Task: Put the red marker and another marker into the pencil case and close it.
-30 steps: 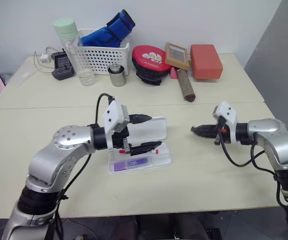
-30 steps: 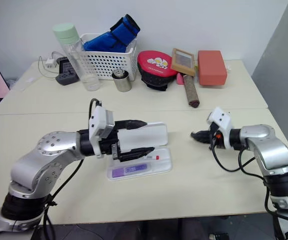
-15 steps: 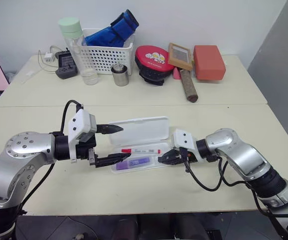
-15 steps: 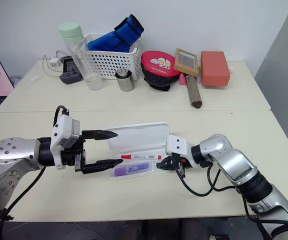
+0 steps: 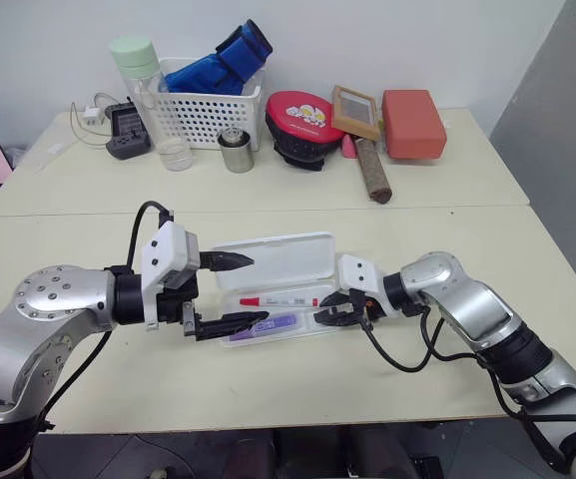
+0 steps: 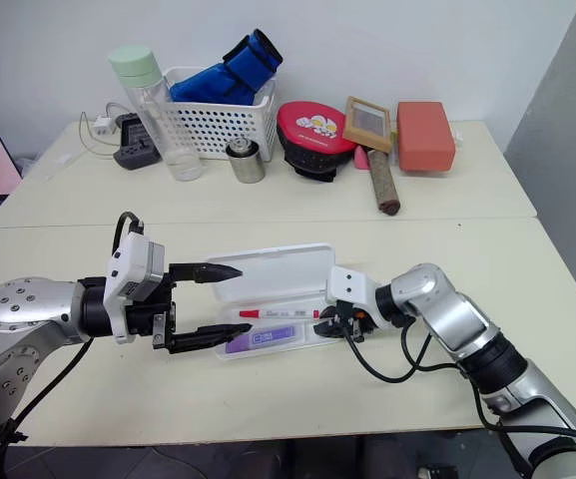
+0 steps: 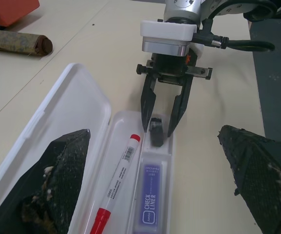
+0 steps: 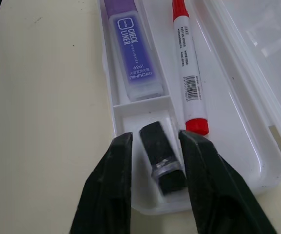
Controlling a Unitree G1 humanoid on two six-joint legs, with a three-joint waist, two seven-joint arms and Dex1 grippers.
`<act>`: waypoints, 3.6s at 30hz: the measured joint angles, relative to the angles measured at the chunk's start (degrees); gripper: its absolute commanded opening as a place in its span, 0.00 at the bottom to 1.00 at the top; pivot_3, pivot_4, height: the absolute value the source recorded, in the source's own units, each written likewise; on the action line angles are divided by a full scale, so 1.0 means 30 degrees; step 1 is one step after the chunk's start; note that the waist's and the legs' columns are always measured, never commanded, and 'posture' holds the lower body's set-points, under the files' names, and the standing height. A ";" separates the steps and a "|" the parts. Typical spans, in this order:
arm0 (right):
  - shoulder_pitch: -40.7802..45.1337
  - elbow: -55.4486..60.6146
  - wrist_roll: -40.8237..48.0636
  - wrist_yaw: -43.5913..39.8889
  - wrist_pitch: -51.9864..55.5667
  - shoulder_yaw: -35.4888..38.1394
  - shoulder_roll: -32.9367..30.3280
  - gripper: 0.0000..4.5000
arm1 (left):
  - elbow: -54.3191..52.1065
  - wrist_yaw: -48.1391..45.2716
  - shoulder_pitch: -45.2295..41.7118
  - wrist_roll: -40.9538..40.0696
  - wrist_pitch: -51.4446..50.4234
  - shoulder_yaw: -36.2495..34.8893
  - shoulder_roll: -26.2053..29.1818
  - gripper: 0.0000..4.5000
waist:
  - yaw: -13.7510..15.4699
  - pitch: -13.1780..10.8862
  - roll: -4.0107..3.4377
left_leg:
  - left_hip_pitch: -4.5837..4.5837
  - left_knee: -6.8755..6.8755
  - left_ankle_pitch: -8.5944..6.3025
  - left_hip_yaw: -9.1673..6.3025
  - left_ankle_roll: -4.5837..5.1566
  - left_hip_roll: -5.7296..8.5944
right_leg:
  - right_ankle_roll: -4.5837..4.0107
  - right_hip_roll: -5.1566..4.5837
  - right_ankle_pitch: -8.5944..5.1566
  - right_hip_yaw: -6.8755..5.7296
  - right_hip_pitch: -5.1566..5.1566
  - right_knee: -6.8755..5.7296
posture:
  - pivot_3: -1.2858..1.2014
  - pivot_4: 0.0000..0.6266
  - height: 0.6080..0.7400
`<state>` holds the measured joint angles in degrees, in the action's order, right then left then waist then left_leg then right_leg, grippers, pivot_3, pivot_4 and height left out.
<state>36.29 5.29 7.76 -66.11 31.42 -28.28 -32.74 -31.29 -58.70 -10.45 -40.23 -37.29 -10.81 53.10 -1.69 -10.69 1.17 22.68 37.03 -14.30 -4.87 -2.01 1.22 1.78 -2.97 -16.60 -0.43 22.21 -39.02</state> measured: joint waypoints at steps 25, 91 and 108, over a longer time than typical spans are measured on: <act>0.8910 -0.7234 0.3742 -0.0036 0.0679 0.4960 0.3429 0.96 | -0.0367 0.0816 0.4516 -0.0800 -0.0866 -0.5771 0.0396 1.00 | -0.0104 -0.0013 -0.0021 | -0.0030 -0.0015 0.0000 0.0042 -0.0001 -0.0025 | -0.0024 -0.0007 0.0014 0.0032 0.0026 -0.0016 | 0.52 0.24 1.00; 0.4568 -0.3842 -0.2109 -0.4470 -0.1045 0.0791 0.3627 0.02 | -0.0791 0.1563 0.5219 -0.2737 -0.1518 -0.7763 0.0814 1.00 | -0.0048 -0.0021 -0.0035 | -0.0013 -0.0031 -0.0004 0.0031 -0.0010 -0.0031 | -0.0033 -0.0027 0.0010 0.0030 0.0036 0.0006 | 0.52 0.24 1.00; 0.3098 -0.4093 -0.3334 -0.3027 -0.2787 -0.1459 0.3595 0.02 | -0.0958 0.0214 0.5446 -0.3156 -0.1714 -0.7743 0.1281 1.00 | -0.0102 -0.0008 -0.0018 | -0.0180 -0.0047 -0.0005 0.0057 -0.0009 -0.0083 | -0.0046 0.0001 0.0015 0.0038 -0.0074 0.0001 | 0.52 0.24 1.00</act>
<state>45.59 -6.99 -2.24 -75.19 23.06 -32.66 -21.95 -34.16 -58.06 5.89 -49.70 -42.43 -34.04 56.94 -1.99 -10.71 1.11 22.14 36.89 -14.31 -4.70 -2.04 0.97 1.64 -2.97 -16.55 -0.31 21.99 -39.02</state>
